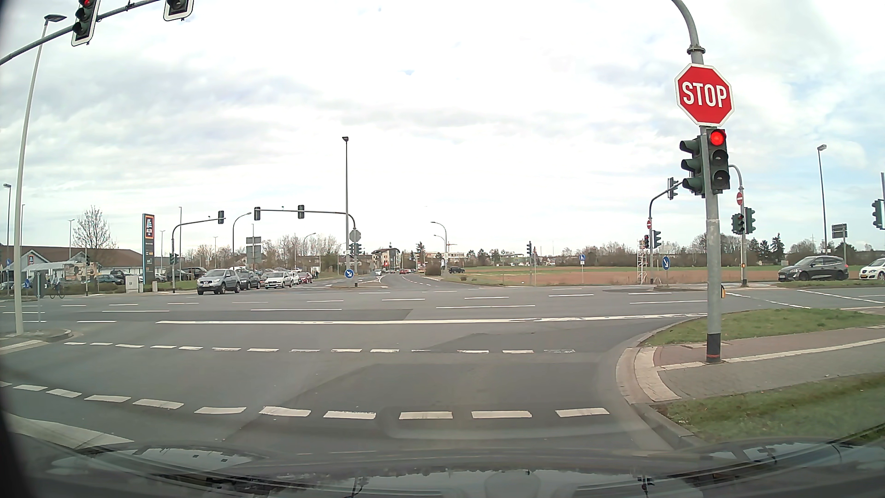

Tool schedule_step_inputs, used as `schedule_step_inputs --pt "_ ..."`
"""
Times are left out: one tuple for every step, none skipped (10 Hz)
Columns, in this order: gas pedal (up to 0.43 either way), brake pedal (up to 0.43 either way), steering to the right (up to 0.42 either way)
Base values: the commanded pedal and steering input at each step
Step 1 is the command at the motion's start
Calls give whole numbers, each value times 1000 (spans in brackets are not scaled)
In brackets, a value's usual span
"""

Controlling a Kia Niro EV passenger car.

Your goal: Follow the waypoints while adhering to traffic rules and regulations

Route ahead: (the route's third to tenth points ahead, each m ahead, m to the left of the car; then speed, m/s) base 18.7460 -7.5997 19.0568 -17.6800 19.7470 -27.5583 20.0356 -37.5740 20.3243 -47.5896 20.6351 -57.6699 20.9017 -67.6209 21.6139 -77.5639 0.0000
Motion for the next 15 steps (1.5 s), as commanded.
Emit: schedule_step_inputs --pt "0 287 -1" --pt "0 293 0" --pt "0 293 0" --pt "0 287 -1" --pt "0 293 0" --pt "0 287 -1" --pt "0 287 0" --pt "0 293 0" --pt "0 293 -1" --pt "0 287 -1" --pt "0 287 -1" --pt "0 287 -1" --pt "0 293 0" --pt "0 287 0" --pt "0 287 0"
